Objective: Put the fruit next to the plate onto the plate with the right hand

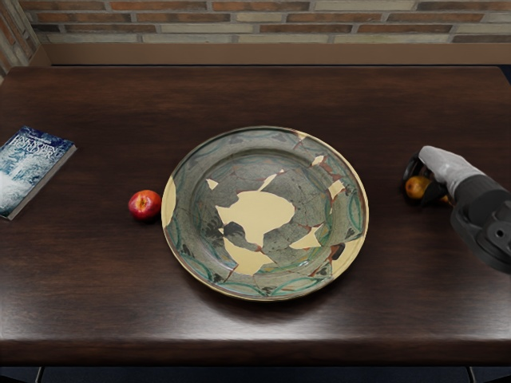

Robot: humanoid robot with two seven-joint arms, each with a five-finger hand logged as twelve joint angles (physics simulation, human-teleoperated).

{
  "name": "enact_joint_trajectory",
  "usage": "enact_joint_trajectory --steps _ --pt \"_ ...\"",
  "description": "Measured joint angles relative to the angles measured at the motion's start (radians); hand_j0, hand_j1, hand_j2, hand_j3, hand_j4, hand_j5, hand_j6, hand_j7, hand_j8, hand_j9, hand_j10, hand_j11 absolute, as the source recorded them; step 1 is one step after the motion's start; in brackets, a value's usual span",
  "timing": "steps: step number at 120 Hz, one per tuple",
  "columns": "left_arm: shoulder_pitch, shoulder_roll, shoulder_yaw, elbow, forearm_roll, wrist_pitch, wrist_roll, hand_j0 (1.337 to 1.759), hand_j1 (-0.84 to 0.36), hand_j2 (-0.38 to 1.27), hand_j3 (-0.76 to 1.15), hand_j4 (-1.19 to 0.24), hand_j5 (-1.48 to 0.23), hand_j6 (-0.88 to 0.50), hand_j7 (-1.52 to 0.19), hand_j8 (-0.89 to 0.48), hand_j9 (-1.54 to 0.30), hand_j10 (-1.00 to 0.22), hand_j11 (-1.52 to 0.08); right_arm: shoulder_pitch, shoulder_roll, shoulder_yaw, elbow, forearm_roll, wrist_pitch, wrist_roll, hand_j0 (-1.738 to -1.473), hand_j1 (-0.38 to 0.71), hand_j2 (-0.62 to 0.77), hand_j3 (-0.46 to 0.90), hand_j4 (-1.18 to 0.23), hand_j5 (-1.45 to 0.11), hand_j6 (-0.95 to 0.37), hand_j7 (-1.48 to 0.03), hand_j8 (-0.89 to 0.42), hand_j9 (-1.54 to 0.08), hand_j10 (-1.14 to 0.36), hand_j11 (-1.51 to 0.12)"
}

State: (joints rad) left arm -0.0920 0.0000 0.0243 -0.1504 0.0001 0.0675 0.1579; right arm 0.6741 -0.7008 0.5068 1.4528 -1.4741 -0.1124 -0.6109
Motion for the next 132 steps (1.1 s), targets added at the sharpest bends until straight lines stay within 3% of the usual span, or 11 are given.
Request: enact_joint_trajectory --steps 67,101,132 --pt "0.0 0.0 0.0 0.0 0.0 0.0 0.0 1.658 0.33 0.0 0.0 -0.02 -0.02 -0.02 -0.02 -0.02 -0.02 -0.02 -0.02 0.106 -0.045 0.086 0.109 0.044 0.155 0.0 -1.656 0.32 0.49 0.0 -0.72 -0.99 -0.54 -0.96 -0.54 -0.98 -0.72 -0.98" --pt "0.001 0.0 0.0 0.0 0.0 0.0 0.0 1.658 0.33 0.0 0.0 -0.02 -0.02 -0.02 -0.02 -0.02 -0.02 -0.02 -0.02 0.147 -0.055 0.1 0.223 0.073 0.182 0.0 -1.657 0.34 0.5 0.0 -0.71 -1.02 -0.52 -0.97 -0.52 -0.98 -0.71 -0.98" --pt "0.0 0.0 0.0 0.0 0.0 0.0 0.0 1.658 0.33 0.0 0.0 -0.02 -0.02 -0.02 -0.02 -0.02 -0.02 -0.02 -0.02 0.184 -0.02 0.107 0.263 0.122 0.213 0.0 -1.658 0.37 0.57 0.0 -0.71 -1.03 -0.5 -0.97 -0.5 -0.99 -0.72 -1.0"
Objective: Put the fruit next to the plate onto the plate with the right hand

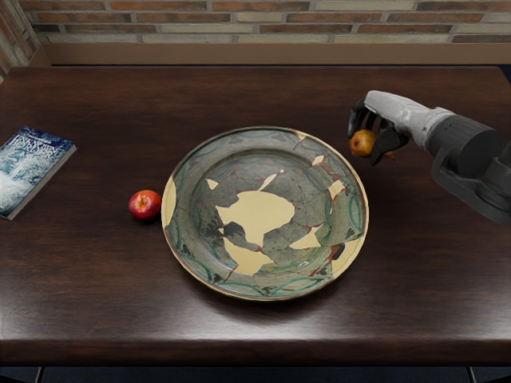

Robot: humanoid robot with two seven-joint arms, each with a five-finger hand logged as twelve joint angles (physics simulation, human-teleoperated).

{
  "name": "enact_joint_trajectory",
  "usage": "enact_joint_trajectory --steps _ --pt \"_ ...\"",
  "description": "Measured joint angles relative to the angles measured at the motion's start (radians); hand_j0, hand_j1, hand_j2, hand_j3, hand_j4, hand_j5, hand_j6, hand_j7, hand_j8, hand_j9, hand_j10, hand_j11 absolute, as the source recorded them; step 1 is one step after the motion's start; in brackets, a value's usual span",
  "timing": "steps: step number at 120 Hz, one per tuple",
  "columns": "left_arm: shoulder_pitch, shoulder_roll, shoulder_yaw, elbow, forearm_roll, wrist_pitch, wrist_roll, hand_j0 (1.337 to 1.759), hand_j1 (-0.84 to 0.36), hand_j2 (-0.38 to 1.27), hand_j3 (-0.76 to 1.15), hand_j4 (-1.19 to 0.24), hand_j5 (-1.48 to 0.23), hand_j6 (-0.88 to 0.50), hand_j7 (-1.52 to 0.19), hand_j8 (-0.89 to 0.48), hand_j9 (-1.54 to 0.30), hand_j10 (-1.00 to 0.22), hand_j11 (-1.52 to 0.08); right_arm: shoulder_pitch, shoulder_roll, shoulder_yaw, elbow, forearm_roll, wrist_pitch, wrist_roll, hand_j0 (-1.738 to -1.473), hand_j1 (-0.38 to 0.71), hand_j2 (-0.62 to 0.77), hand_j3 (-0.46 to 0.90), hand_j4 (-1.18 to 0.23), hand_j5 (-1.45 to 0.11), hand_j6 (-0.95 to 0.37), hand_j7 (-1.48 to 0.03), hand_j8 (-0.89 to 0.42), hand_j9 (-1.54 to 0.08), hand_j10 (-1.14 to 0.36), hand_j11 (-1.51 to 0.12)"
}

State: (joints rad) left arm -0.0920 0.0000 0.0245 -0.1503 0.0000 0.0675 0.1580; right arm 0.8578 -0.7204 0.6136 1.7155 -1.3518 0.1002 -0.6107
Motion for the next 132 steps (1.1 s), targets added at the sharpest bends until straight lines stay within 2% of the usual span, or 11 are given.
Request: enact_joint_trajectory --steps 16,29,54,65,66,73,95,112,132 --pt "0.0 0.0 0.0 0.0 0.0 0.0 0.0 1.658 0.33 0.0 0.0 -0.02 -0.02 -0.02 -0.02 -0.02 -0.02 -0.02 -0.02 0.011 0.056 0.0 0.004 0.005 0.023 0.0 -1.658 0.38 0.59 0.0 -0.71 -1.04 -0.5 -0.97 -0.49 -1.0 -0.72 -1.0" --pt "0.0 0.0 0.0 0.0 0.0 0.0 0.0 1.658 0.33 0.0 0.0 -0.02 -0.02 -0.02 -0.02 -0.02 -0.02 -0.02 -0.02 0.026 0.096 0.0 0.005 0.006 0.038 0.0 -1.658 0.36 0.54 0.0 -0.71 -1.04 -0.49 -0.97 -0.49 -1.0 -0.72 -1.0" --pt "0.0 0.0 0.0 0.0 0.0 0.0 0.0 1.658 0.33 0.0 0.0 -0.02 -0.02 -0.02 -0.02 -0.02 -0.02 -0.02 -0.02 0.039 0.163 -0.011 0.004 0.005 0.05 0.0 -1.658 0.37 0.58 0.0 -0.72 -1.03 -0.48 -0.97 -0.48 -1.0 -0.73 -1.0" --pt "0.0 0.0 0.0 0.0 0.0 0.0 0.0 1.658 0.33 0.0 0.0 -0.02 -0.02 -0.02 -0.02 -0.02 -0.02 -0.02 -0.02 0.036 0.182 -0.024 0.002 0.006 0.05 0.0 -1.658 0.37 0.61 0.0 -0.74 -1.06 -0.47 -1.01 -0.49 -1.04 -0.75 -1.05" --pt "0.001 0.0 0.0 0.0 0.0 0.0 0.0 1.658 0.33 0.0 0.0 -0.02 -0.02 -0.02 -0.02 -0.02 -0.02 -0.02 -0.02 0.035 0.183 -0.025 0.002 0.006 0.049 0.0 -1.657 0.37 0.6 0.0 -0.75 -1.06 -0.52 -1.01 -0.49 -1.03 -0.76 -1.04" --pt "0.001 0.0 0.0 0.0 0.0 0.0 0.0 1.658 0.33 0.0 0.0 -0.02 -0.02 -0.02 -0.02 -0.02 -0.02 -0.02 -0.02 0.033 0.19 -0.03 0.001 0.006 0.049 0.0 -1.658 0.37 0.58 0.0 -0.77 -1.08 -0.48 -1.03 -0.5 -1.06 -0.78 -1.06" --pt "0.001 0.0 0.0 0.0 0.0 0.0 0.0 1.658 0.33 0.0 0.0 -0.02 -0.02 -0.02 -0.02 -0.02 -0.02 -0.02 -0.02 0.031 0.197 -0.034 0.0 0.007 0.049 0.0 -1.658 0.37 0.59 0.0 -0.8 -1.14 -0.47 -1.08 -0.51 -1.12 -0.81 -1.13" --pt "0.0 0.0 0.0 0.0 0.0 0.0 0.0 1.658 0.33 0.0 0.0 -0.02 -0.02 -0.02 -0.02 -0.02 -0.02 -0.02 -0.02 0.029 0.21 -0.024 -0.007 0.039 0.046 0.0 -1.658 0.15 0.28 0.0 -0.52 -0.73 -0.36 -0.7 -0.37 -0.72 -0.53 -0.73" --pt "0.0 0.0 0.0 0.0 0.0 0.0 0.0 1.658 0.33 0.0 0.0 -0.02 -0.02 -0.02 -0.02 -0.02 -0.02 -0.02 -0.02 0.028 0.203 -0.011 -0.019 0.101 0.052 0.0 -1.658 -0.1 0.12 0.0 -0.26 -0.36 -0.18 -0.34 -0.19 -0.35 -0.26 -0.35"
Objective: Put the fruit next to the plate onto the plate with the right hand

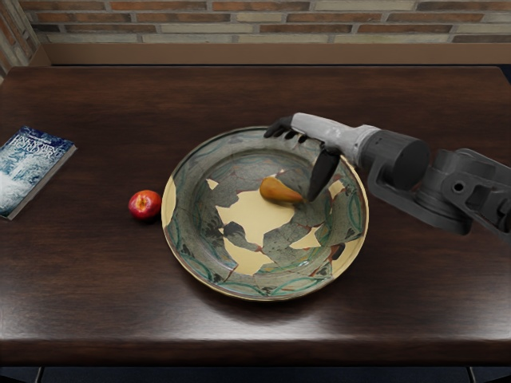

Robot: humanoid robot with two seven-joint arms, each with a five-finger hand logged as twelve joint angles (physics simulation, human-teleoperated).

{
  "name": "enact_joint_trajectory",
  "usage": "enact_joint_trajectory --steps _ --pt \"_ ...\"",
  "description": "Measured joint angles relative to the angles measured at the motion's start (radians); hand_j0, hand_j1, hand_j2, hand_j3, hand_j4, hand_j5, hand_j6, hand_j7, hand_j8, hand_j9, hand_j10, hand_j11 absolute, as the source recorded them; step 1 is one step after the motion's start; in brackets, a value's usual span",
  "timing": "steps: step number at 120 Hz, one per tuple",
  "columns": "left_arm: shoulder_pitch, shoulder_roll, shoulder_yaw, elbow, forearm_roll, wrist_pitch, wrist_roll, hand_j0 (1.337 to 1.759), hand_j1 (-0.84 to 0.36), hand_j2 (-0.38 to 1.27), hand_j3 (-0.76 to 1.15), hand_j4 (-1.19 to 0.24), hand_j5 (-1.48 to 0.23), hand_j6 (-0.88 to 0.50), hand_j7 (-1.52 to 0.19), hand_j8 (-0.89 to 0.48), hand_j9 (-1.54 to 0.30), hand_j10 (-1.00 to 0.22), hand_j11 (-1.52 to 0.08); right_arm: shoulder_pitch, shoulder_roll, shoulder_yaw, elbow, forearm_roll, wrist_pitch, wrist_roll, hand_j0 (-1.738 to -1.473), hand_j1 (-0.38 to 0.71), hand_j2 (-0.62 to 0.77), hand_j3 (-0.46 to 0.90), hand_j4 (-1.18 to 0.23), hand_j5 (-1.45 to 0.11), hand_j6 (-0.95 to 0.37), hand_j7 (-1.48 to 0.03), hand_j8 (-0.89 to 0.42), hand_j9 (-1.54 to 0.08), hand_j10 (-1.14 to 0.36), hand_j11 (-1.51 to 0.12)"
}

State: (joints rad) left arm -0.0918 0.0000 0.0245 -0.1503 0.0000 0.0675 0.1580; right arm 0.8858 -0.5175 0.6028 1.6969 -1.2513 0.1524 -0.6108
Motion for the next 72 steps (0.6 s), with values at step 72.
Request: enact_joint_trajectory --steps 72 --pt "0.0 0.0 0.0 -0.003 0.0 0.0 0.0 1.658 0.33 0.0 0.0 -0.02 -0.02 -0.02 -0.02 -0.02 -0.02 -0.02 -0.02 -0.015 -0.442 0.216 -0.115 0.609 0.453 0.0 -1.658 -0.34 0.01 0.0 -0.02 -0.02 -0.01 -0.02 -0.01 -0.02 -0.02 -0.02"
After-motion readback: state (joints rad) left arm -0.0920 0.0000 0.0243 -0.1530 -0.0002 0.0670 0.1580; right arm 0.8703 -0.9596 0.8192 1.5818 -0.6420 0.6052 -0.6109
